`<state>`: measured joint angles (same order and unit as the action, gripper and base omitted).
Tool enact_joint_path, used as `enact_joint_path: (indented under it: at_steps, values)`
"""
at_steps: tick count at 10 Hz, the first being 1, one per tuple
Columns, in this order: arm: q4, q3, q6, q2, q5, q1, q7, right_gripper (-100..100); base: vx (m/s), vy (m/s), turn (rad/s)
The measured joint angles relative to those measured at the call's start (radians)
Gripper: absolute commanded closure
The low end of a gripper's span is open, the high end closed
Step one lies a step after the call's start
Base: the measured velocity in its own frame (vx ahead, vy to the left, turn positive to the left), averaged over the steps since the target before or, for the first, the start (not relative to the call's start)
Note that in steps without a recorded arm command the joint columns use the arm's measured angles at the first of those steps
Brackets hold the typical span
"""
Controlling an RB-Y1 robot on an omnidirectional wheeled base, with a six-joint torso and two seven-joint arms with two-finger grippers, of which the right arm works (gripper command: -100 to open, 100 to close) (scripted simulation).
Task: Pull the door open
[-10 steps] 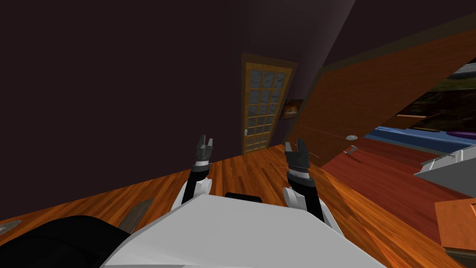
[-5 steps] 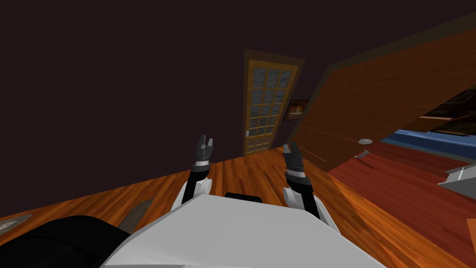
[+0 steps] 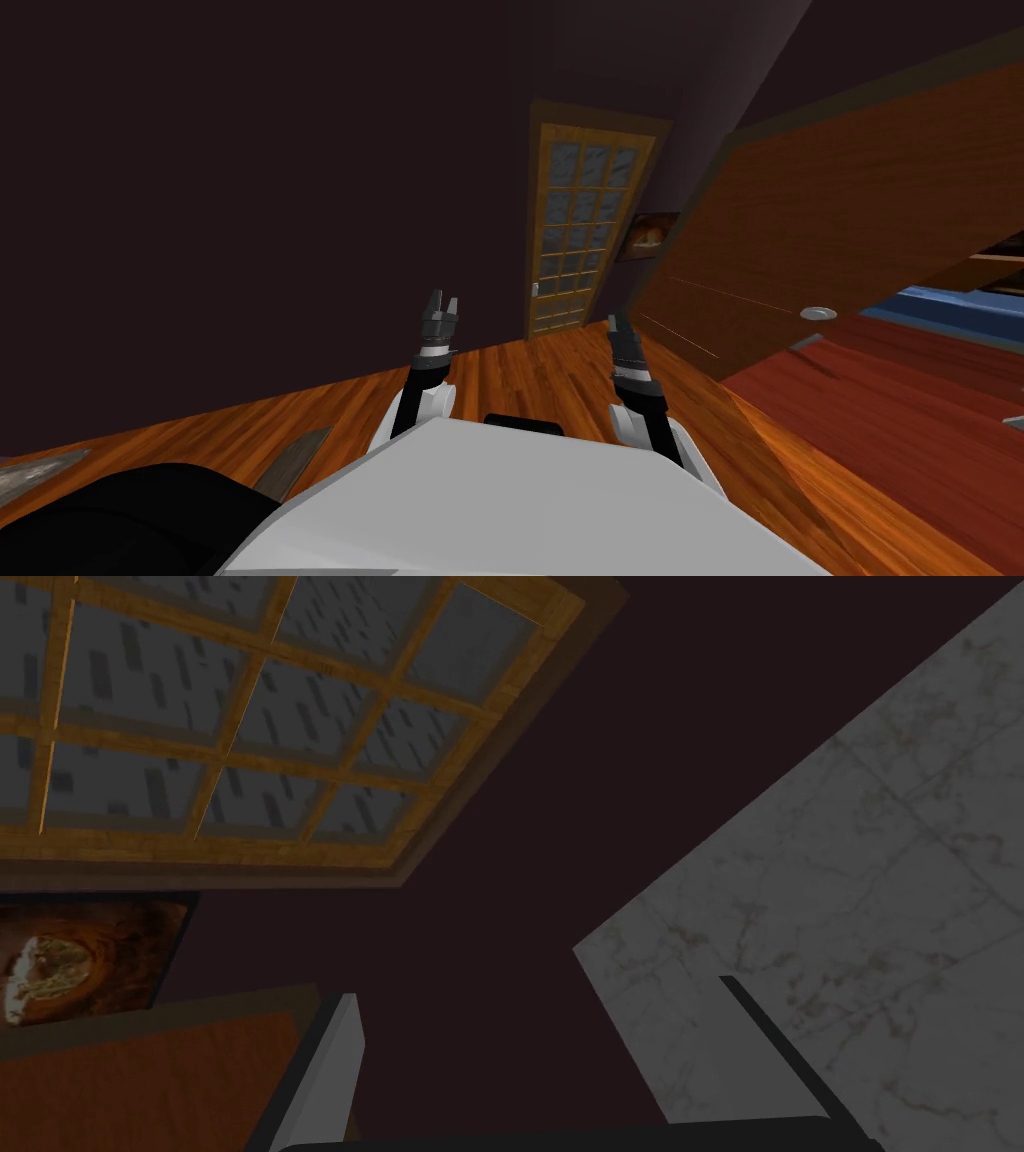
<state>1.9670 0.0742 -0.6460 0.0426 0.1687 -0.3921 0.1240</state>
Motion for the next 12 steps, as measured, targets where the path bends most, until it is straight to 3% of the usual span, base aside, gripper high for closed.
enact_joint_path:
  at_steps: [4,12]
  values:
    - [-0.086,0.021,-0.014,0.018,0.020,0.028,0.079,-100,0.097,0.001,0.061]
    - [-0.279,0.056,-0.051,0.032,0.072,0.087,0.268,-100,0.100,-0.011,0.067]
